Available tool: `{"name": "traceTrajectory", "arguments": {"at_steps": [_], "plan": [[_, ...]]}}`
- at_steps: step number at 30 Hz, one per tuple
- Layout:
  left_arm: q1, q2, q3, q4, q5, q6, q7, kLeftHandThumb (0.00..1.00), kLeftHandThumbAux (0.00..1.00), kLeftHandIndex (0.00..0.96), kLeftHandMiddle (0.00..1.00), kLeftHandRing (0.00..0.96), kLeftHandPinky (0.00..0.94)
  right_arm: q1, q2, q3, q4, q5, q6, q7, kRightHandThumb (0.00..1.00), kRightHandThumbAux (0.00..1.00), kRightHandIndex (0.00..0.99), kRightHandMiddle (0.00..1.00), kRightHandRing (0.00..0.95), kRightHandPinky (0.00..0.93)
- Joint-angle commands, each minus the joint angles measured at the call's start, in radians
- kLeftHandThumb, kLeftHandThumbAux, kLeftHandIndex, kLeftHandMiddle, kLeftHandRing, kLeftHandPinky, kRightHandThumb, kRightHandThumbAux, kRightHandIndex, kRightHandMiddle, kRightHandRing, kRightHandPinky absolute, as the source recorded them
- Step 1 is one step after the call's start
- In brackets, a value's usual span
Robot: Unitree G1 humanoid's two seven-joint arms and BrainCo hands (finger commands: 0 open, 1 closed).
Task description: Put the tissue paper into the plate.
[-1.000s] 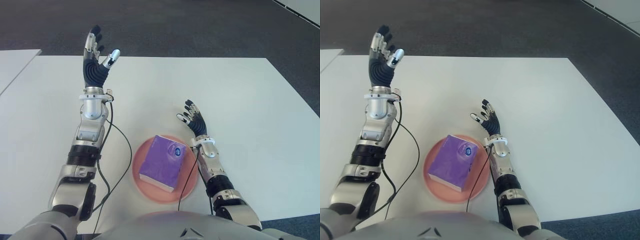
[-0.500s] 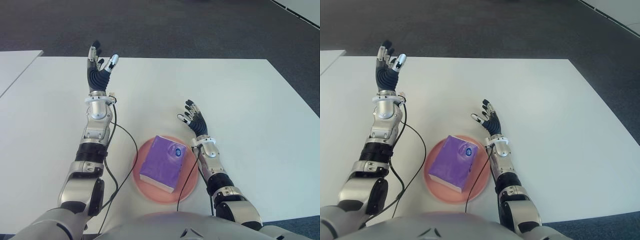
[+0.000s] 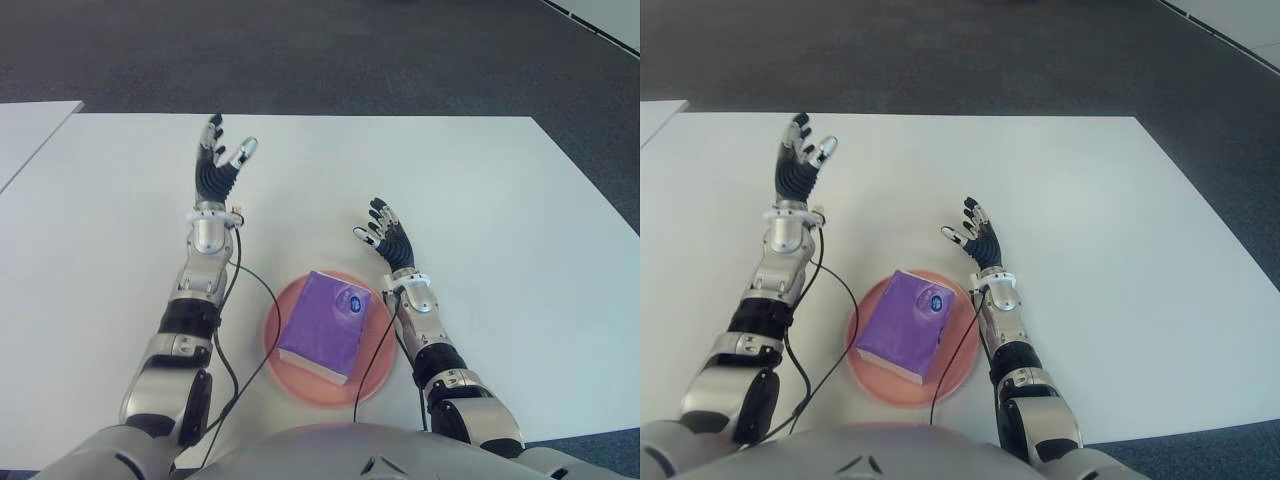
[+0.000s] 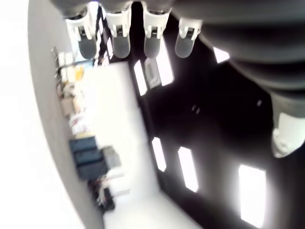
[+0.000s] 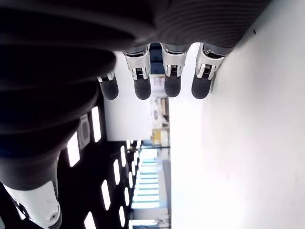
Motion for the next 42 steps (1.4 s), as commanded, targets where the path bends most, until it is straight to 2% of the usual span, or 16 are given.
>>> {"name": "traceTrajectory", "arguments": {"at_steps": [1,5,9,15,20,28,42], "plan": [[0.057,0.009,-0.013,-0.025,-0.010,0.075,-0.075,0.000,0.501,0.000,0.000,0.000,0.000,0.048,0.001,-0.002,0.038,0.006,0.050,0.002,0.006,0.721,0.058,0.047,0.020,0.049],[0.082,0.041,-0.004,0.018,-0.015,0.078,-0.129,0.000,0.498,0.000,0.000,0.000,0.000,0.048,0.001,-0.002,0.038,0.006,0.047,0.003,0.002,0.724,0.058,0.047,0.021,0.051],[0.091,0.058,-0.008,0.092,-0.007,0.033,-0.163,0.000,0.497,0.000,0.000,0.000,0.000,0.044,0.000,-0.004,0.043,0.008,0.047,0.007,0.001,0.721,0.057,0.048,0.021,0.047],[0.094,0.059,-0.035,0.181,0.025,-0.027,-0.163,0.000,0.492,0.000,0.000,0.000,0.000,0.039,0.005,-0.010,0.038,0.008,0.079,-0.013,0.016,0.709,0.055,0.048,0.022,0.034],[0.103,0.053,-0.061,0.246,0.066,-0.101,-0.130,0.000,0.484,0.000,0.000,0.000,0.000,0.028,0.005,-0.012,0.051,0.006,0.073,-0.016,0.032,0.693,0.048,0.040,0.010,0.017],[0.079,0.038,-0.052,0.402,0.078,-0.241,-0.066,0.000,0.481,0.000,0.000,0.000,0.000,0.008,-0.001,-0.016,0.083,0.009,0.061,-0.004,0.042,0.683,0.037,0.021,0.000,0.004],[0.055,-0.001,-0.009,0.533,0.051,-0.387,0.005,0.000,0.504,0.000,0.000,0.000,0.000,-0.006,-0.010,-0.029,0.100,0.033,0.057,0.028,0.038,0.710,0.033,0.015,0.000,0.017]]}}
